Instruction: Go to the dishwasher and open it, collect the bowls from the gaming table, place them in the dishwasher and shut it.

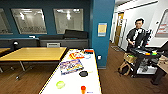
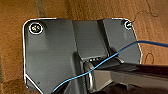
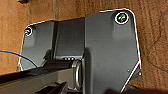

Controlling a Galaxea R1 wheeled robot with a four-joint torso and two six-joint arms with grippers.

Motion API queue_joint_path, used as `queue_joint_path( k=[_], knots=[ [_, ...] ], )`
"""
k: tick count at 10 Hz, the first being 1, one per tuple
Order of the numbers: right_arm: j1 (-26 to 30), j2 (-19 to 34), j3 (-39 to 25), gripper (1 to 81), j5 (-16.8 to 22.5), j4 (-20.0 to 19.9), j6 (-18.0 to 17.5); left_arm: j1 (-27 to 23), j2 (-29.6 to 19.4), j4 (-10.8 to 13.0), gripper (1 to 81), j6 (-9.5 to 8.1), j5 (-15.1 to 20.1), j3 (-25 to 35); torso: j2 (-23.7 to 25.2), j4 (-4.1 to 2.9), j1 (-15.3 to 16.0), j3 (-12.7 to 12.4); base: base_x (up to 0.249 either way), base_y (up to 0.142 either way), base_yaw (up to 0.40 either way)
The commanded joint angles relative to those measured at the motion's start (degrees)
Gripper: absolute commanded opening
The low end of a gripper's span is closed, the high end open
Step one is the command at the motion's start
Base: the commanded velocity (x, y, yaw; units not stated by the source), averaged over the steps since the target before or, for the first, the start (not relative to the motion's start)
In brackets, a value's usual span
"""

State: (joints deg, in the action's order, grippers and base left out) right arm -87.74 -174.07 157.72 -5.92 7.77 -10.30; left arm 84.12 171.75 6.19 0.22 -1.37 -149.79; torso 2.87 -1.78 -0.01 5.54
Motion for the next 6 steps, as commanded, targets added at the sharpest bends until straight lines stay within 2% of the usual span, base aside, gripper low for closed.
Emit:
queue_joint_path(
  k=[1, 6],
  knots=[
    [2.8, -0.7, -0.3, 81.1, 2.8, 0.4, 0.1, -2.9, -0.4, -0.2, 81.1, 0.22, 2.9, 0.2, 0.0, 0.00, 0.0, 0.0, 0.000, 0.100, 0.000],
    [2.8, -0.7, -0.3, 81.1, 2.8, 0.4, 0.1, -2.9, -0.4, -0.2, 81.1, 0.22, 2.9, 0.2, 0.0, 0.00, 0.0, 0.0, 0.000, 0.100, 0.000]
  ],
)
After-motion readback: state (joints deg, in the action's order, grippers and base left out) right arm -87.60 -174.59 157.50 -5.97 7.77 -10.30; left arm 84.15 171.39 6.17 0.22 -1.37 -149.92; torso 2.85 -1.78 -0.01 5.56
